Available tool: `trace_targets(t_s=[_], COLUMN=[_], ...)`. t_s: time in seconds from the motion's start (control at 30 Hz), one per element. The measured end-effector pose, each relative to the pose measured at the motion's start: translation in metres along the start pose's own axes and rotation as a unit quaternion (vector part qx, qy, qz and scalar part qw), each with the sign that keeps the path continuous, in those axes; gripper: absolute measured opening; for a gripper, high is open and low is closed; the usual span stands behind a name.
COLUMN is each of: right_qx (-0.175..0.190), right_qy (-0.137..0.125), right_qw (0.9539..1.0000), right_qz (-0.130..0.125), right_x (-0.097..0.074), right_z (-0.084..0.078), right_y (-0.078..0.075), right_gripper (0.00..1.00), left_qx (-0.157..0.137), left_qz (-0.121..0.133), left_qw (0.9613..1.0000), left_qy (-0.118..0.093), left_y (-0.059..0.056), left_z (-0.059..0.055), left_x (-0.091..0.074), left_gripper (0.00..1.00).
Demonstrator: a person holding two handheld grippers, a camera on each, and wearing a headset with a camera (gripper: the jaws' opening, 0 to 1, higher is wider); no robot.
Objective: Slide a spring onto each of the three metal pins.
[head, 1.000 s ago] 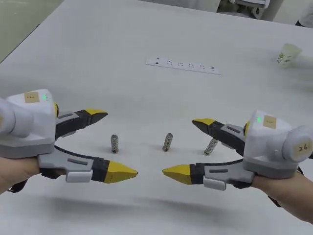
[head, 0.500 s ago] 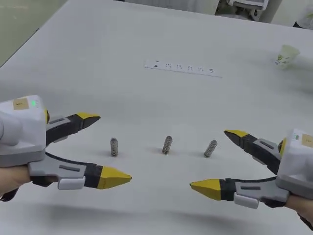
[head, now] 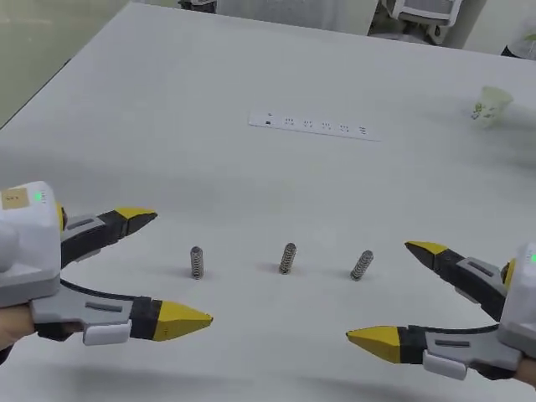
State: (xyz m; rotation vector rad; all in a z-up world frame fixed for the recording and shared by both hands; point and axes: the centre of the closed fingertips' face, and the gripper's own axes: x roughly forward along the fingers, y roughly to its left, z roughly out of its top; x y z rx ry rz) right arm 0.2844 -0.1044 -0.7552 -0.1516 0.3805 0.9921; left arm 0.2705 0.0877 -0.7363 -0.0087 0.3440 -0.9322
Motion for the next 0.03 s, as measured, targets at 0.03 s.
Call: trace_targets(t_s=[0.03], right_qx=[0.0], right_qy=[0.0], right_qw=[1.0], right_qz=[0.0], right_x=[0.0007], right_z=[0.0004], right_y=[-0.0003], right_gripper=[0.99], left_qx=[0.0], left_qz=[0.0], left_qw=[1.0], left_qy=[0.0], left_y=[-0.0002], left_z=[0.0004], left_x=[-0.0002], left_gripper=[0.98])
